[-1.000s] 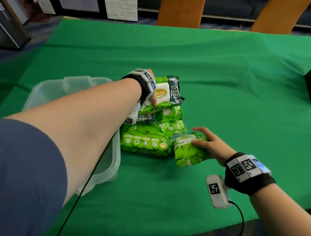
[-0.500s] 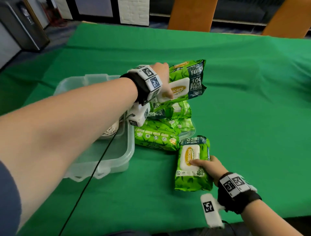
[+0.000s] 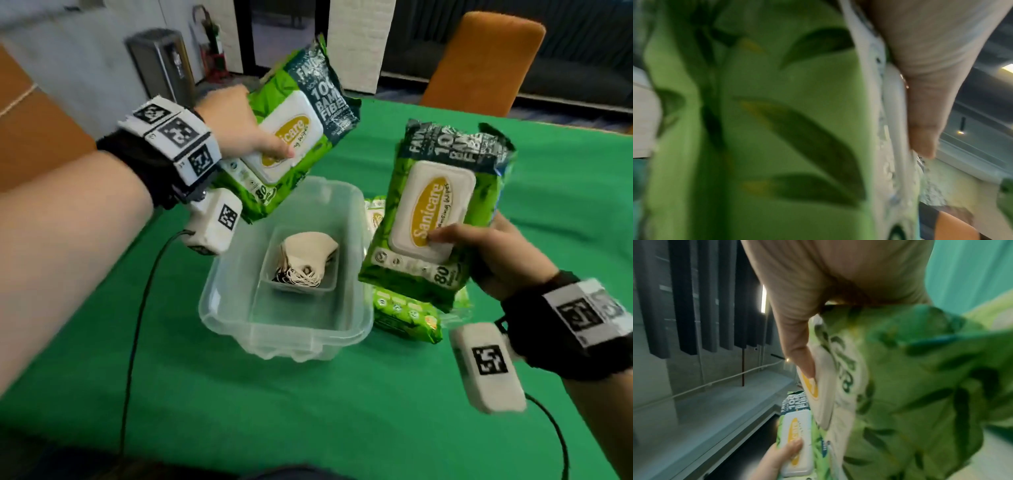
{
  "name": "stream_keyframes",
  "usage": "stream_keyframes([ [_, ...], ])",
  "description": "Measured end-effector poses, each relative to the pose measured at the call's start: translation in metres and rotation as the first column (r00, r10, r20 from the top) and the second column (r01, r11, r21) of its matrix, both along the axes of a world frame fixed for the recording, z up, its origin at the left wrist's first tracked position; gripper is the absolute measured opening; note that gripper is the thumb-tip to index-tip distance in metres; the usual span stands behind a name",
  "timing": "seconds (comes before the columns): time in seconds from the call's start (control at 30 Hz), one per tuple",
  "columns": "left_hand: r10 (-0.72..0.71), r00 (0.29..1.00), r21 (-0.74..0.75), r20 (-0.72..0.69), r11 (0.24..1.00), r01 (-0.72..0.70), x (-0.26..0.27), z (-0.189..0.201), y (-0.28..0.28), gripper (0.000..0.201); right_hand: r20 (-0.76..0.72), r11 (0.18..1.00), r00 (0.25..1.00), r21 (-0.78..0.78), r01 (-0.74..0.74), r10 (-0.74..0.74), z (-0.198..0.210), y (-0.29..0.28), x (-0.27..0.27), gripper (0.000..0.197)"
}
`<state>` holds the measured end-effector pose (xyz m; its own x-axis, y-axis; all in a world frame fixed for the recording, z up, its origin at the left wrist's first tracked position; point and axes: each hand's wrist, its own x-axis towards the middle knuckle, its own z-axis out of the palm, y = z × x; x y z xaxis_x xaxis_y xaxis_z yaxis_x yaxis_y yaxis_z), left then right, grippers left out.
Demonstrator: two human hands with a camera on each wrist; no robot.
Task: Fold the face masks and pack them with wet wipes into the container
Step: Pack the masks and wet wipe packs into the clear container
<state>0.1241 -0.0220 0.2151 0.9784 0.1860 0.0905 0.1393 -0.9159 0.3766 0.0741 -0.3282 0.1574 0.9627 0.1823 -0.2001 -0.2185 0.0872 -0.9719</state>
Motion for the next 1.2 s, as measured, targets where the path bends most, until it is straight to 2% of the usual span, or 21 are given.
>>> stream_keyframes([
  [0.1, 0.126, 0.992, -0.044, -0.030, 0.991, -0.127, -0.014, -0.020, 0.052, 0.087, -0.030, 0.987, 0.987, -0.017, -0.160, 0.160, 0.014, 0.060, 0.014, 0.062],
  [0.23, 0.231, 0.966, -0.093, -0.116, 0.966, -0.242, -0.033, -0.058, 0.099, 0.097, -0.178, 0.929, 0.940, -0.182, -0.322, 0.291, 0.003, 0.125, 0.024, 0.066],
  [0.3, 0.252, 0.952, -0.107, -0.175, 0.956, -0.273, -0.041, -0.078, 0.111, 0.096, -0.274, 0.863, 0.901, -0.294, -0.411, 0.335, -0.011, 0.149, 0.028, 0.056],
  [0.37, 0.262, 0.938, -0.153, -0.229, 0.942, -0.300, -0.046, -0.097, 0.123, 0.095, -0.377, 0.769, 0.853, -0.397, -0.501, 0.361, -0.027, 0.166, 0.032, 0.039],
  [0.43, 0.251, 0.931, -0.235, -0.264, 0.920, -0.314, -0.048, -0.112, 0.134, 0.096, -0.442, 0.661, 0.822, -0.502, -0.558, 0.358, -0.042, 0.177, 0.036, 0.031],
  [0.53, 0.208, 0.939, -0.322, -0.275, 0.900, -0.293, -0.048, -0.121, 0.139, 0.096, -0.459, 0.422, 0.802, -0.686, -0.593, 0.382, -0.061, 0.189, 0.042, 0.035],
  [0.6, 0.161, 0.950, -0.327, -0.267, 0.912, -0.246, -0.045, -0.123, 0.136, 0.093, -0.500, 0.160, 0.756, -0.780, -0.605, 0.423, -0.072, 0.195, 0.046, 0.050],
  [0.67, 0.113, 0.959, -0.308, -0.258, 0.932, -0.193, -0.042, -0.122, 0.131, 0.090, -0.553, -0.185, 0.682, -0.823, -0.538, 0.479, -0.078, 0.200, 0.045, 0.064],
  [0.7, 0.095, 0.962, -0.296, -0.256, 0.940, -0.171, -0.040, -0.121, 0.129, 0.089, -0.585, -0.325, 0.634, -0.810, -0.488, 0.506, -0.081, 0.203, 0.043, 0.069],
  [0.73, 0.076, 0.964, -0.283, -0.254, 0.948, -0.149, -0.039, -0.120, 0.128, 0.090, -0.619, -0.420, 0.581, -0.785, -0.455, 0.529, -0.086, 0.207, 0.041, 0.073],
  [0.77, 0.061, 0.964, -0.273, -0.257, 0.953, -0.133, -0.037, -0.119, 0.127, 0.091, -0.651, -0.478, 0.531, -0.759, -0.442, 0.543, -0.091, 0.210, 0.038, 0.076],
  [0.83, 0.040, 0.964, -0.254, -0.262, 0.961, -0.109, -0.035, -0.118, 0.126, 0.090, -0.699, -0.557, 0.447, -0.715, -0.423, 0.558, -0.102, 0.219, 0.033, 0.086],
  [0.93, 0.025, 0.962, -0.241, -0.271, 0.966, -0.093, -0.035, -0.116, 0.125, 0.090, -0.745, -0.663, 0.355, -0.666, -0.343, 0.565, -0.114, 0.231, 0.029, 0.083],
  [1.1, 0.014, 0.962, -0.250, -0.272, 0.965, -0.085, -0.037, -0.114, 0.126, 0.088, -0.776, -0.737, 0.333, -0.622, -0.263, 0.535, -0.123, 0.239, 0.029, 0.087],
  [1.2, 0.003, 0.963, -0.227, -0.270, 0.972, -0.067, -0.037, -0.113, 0.124, 0.088, -0.777, -0.731, 0.306, -0.625, -0.272, 0.550, -0.128, 0.242, 0.028, 0.099],
])
